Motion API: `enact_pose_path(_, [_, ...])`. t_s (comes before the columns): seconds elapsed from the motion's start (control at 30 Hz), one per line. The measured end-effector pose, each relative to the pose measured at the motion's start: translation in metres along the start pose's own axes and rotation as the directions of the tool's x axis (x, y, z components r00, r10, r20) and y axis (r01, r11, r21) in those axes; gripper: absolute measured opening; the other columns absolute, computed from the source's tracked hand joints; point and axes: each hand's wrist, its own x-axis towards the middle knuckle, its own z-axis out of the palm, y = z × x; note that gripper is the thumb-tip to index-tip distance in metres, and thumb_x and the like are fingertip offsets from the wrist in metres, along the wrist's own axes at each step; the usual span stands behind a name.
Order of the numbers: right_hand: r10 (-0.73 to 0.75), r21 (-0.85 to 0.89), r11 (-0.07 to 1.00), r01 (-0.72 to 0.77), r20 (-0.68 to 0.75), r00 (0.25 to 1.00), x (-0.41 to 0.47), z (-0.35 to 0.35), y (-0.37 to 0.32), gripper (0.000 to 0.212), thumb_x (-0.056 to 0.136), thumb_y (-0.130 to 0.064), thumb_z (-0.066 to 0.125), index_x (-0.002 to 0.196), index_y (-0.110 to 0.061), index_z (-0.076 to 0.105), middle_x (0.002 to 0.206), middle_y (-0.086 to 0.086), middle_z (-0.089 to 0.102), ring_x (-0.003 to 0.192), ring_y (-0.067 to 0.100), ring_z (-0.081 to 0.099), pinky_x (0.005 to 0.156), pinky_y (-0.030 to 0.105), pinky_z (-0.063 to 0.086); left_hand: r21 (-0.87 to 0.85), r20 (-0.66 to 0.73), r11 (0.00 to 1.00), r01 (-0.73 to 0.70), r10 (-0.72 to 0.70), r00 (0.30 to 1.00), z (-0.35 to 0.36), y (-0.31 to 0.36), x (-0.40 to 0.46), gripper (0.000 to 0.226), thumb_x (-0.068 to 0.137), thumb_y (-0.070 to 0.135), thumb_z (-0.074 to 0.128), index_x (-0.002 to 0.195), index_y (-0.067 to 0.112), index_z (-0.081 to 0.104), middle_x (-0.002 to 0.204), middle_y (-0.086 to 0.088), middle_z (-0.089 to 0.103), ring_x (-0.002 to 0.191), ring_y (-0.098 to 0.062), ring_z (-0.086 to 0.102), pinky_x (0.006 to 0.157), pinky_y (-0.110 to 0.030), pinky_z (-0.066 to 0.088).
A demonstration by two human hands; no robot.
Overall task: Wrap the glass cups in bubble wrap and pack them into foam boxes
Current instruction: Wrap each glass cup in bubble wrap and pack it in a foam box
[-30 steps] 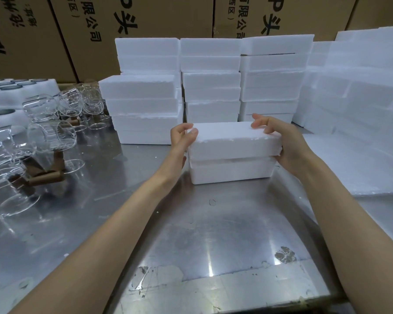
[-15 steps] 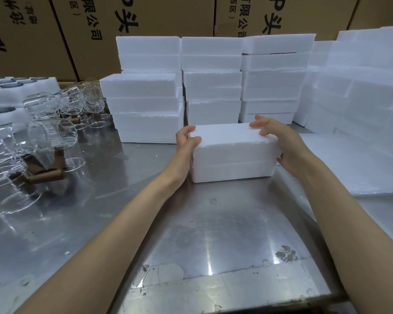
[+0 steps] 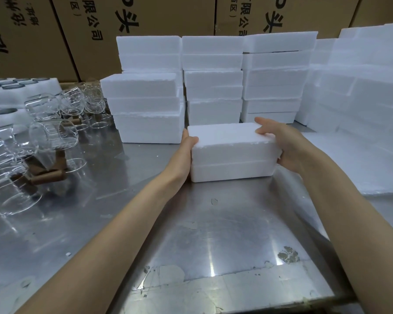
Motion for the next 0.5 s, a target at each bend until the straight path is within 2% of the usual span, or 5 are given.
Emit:
enact_pose_path(0.07, [0.019, -0.009, 1.000, -0.019, -0.006, 1.000, -0.001, 0.000, -0.003, 0.046, 0.085, -0.024, 0.054, 0.128, -0.040, 0.055, 0.122, -0.014, 0.052, 0.094, 0.011, 0.056, 0.078, 0.029, 0.044, -0.035, 0.029, 0.999, 0.020, -0.019, 0.999, 0.001, 0.003, -0.001, 0.045, 0.101, 0.034, 0.036, 0.145, 0.023, 0.038, 0.139, 0.004, 0.052, 0.127, -0.015, 0.049, 0.110, -0.034, 0.036])
enact_pose_path(0.17, [0.024, -0.034, 0.999, -0.025, -0.011, 1.000, -0.002, 0.001, -0.003, 0.046, 0.085, -0.025, 0.053, 0.128, -0.042, 0.055, 0.121, -0.015, 0.052, 0.094, 0.011, 0.057, 0.077, 0.030, 0.046, -0.091, 0.036, 0.994, 0.064, -0.061, 0.997, 0.005, 0.008, -0.002, 0.049, 0.099, 0.048, 0.038, 0.140, 0.021, 0.045, 0.134, 0.002, 0.058, 0.122, -0.016, 0.055, 0.107, -0.036, 0.040])
enact_pose_path(0.27, [0.031, -0.029, 0.999, -0.030, 0.003, 1.000, -0.002, 0.001, -0.002, 0.047, 0.084, -0.027, 0.053, 0.128, -0.044, 0.053, 0.111, -0.022, 0.053, 0.094, 0.010, 0.058, 0.070, 0.031, 0.049, -0.075, -0.078, 0.991, 0.107, -0.113, 0.990, 0.011, 0.011, -0.002, 0.033, 0.098, 0.043, 0.043, 0.116, 0.023, 0.061, 0.114, 0.001, 0.068, 0.104, -0.017, 0.064, 0.096, -0.035, 0.047])
enact_pose_path(0.37, [0.051, 0.007, 0.999, -0.051, 0.010, 0.999, -0.001, 0.001, -0.001, 0.047, 0.085, -0.027, 0.053, 0.129, -0.044, 0.053, 0.108, -0.023, 0.052, 0.094, 0.012, 0.059, 0.072, 0.032, 0.050, -0.064, -0.177, 0.987, 0.147, -0.156, 0.972, 0.014, 0.012, 0.000, 0.021, 0.097, 0.035, 0.045, 0.090, 0.023, 0.061, 0.094, 0.002, 0.067, 0.092, -0.020, 0.063, 0.090, -0.036, 0.048])
enact_pose_path(0.5, [0.145, 0.134, 0.980, -0.144, 0.002, 0.989, 0.004, -0.002, -0.001, 0.032, 0.083, -0.022, 0.058, 0.113, -0.033, 0.059, 0.107, -0.010, 0.058, 0.081, 0.014, 0.063, 0.069, 0.029, 0.049, -0.110, -0.156, 0.985, 0.130, -0.146, 0.977, 0.012, 0.010, 0.002, 0.022, 0.096, 0.032, 0.046, 0.090, 0.021, 0.064, 0.082, 0.004, 0.072, 0.075, -0.014, 0.066, 0.068, -0.030, 0.050])
